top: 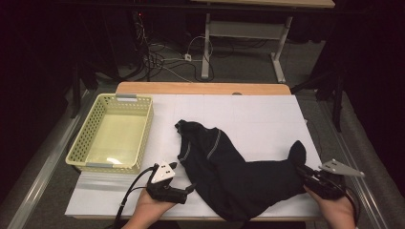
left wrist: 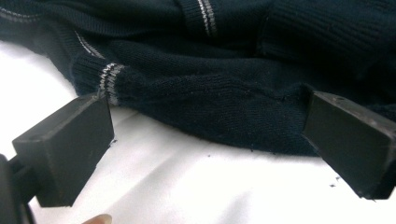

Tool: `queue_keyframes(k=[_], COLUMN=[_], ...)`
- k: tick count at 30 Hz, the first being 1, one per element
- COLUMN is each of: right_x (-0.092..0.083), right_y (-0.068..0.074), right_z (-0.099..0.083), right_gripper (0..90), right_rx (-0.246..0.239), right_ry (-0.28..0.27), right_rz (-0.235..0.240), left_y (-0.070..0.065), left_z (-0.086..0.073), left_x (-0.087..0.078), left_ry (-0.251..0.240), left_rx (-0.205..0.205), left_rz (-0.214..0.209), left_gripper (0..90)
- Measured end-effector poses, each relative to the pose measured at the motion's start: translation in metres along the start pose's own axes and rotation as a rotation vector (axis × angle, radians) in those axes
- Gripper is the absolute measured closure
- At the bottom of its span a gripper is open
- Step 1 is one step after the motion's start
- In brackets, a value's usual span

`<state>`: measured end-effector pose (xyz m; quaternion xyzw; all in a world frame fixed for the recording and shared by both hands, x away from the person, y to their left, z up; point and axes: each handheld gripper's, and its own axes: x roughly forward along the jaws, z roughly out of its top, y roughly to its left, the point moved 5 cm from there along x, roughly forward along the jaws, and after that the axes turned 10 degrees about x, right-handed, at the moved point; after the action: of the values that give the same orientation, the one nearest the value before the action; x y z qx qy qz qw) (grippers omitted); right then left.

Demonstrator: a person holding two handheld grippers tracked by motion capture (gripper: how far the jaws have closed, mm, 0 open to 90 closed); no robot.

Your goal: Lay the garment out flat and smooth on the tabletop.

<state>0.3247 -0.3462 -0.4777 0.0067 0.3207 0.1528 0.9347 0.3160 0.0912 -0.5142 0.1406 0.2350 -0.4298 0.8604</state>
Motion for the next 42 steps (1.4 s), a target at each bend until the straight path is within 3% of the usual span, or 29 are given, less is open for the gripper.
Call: queue_keyframes(k=[2,4,7,9,13,17,21,23,25,26,27,29,30,35,39,42], right_x=[-0.011,-0.019,-0.02,-0.01,0.028,0.07,0.097,0.106,0.112,0.112,0.113,0.111,0.109,0.094,0.079,0.072], right_y=[0.001,0.01,0.039,0.064,0.111,0.148,0.17,0.179,0.187,0.189,0.191,0.192,0.192,0.173,0.132,0.096], right_z=[0.002,0.012,0.033,0.044,0.053,0.052,0.051,0.047,0.039,0.037,0.034,0.03,0.031,0.048,0.073,0.087], right_gripper=[56.6,53.3,54.1,56.6,62.1,62.2,48.4,41.4,40.8,43.2,51.0,74.5,83.7,88.0,89.2,89.2], right_rx=[0.009,0.012,-0.031,-0.076,-0.15,-0.192,-0.245,-0.243,-0.28,-0.293,-0.31,-0.36,-0.361,-0.338,-0.248,-0.18], right_ry=[-0.038,-0.079,-0.111,-0.103,-0.049,0.031,0.109,0.166,0.216,0.223,0.238,0.232,0.22,0.129,0.031,-0.003], right_rz=[0.011,0.041,0.109,0.162,0.233,0.255,0.232,0.256,0.284,0.288,0.29,0.281,0.275,0.227,0.144,0.089], left_y=[0.0,0.0,0.0,0.0,0.0,-0.001,-0.001,-0.002,-0.002,-0.002,-0.002,-0.002,-0.002,-0.002,-0.002,-0.002], left_z=[0.0,0.0,0.0,0.0,0.0,0.0,0.0,0.0,0.0,0.0,0.0,0.0,0.0,0.0,0.0,0.0], left_x=[0.0,0.0,0.0,0.0,0.0,0.0,0.0,0.0,-0.001,-0.001,0.0,-0.001,-0.001,-0.001,-0.001,0.0], left_ry=[-0.002,-0.002,-0.001,0.002,0.0,-0.002,-0.005,-0.009,-0.01,-0.01,-0.01,-0.011,-0.011,-0.012,-0.009,-0.006], left_rx=[-0.004,-0.006,-0.001,-0.002,0.001,0.008,0.014,0.017,0.017,0.017,0.017,0.018,0.019,0.021,0.015,0.014], left_rz=[0.003,0.007,0.007,0.004,-0.003,-0.004,-0.005,-0.006,-0.006,-0.008,-0.009,-0.008,-0.008,-0.001,0.002,0.012], left_gripper=[1.8,1.9,2.5,2.5,2.5,2.5,2.6,2.5,2.5,2.5,2.5,2.5,2.6,2.9,2.9,2.9])
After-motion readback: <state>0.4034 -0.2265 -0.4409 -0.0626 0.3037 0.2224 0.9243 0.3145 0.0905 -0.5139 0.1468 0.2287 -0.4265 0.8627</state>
